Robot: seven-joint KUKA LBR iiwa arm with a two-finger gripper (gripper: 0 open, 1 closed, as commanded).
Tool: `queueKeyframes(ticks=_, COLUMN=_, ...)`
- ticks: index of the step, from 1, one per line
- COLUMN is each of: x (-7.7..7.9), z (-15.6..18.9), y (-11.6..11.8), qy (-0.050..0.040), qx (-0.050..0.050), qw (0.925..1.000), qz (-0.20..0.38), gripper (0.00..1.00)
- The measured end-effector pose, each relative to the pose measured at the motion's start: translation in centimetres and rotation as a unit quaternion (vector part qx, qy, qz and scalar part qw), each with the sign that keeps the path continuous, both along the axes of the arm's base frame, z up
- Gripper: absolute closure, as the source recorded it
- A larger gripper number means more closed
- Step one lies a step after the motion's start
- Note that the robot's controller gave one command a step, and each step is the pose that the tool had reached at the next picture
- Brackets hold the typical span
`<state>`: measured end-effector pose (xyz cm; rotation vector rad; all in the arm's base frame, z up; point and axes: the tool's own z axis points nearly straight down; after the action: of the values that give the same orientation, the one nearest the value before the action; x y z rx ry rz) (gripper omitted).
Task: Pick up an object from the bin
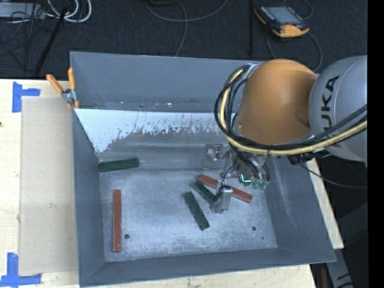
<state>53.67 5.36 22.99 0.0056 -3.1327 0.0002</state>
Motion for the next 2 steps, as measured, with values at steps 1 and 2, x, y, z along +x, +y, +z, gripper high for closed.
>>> queueKeyframes(ticks=1, x=4.3, z=-13.4, y=-5.8, qy=-0.0011, qx=0.0, qw=0.9982, qz=0.06, gripper=0.0)
queueKeyframes(ticks=2, x=3.8, z=-15.7, y=-9.9, qy=-0.0021, qx=0.0, qw=0.9945, qz=-0.105, gripper=0.0)
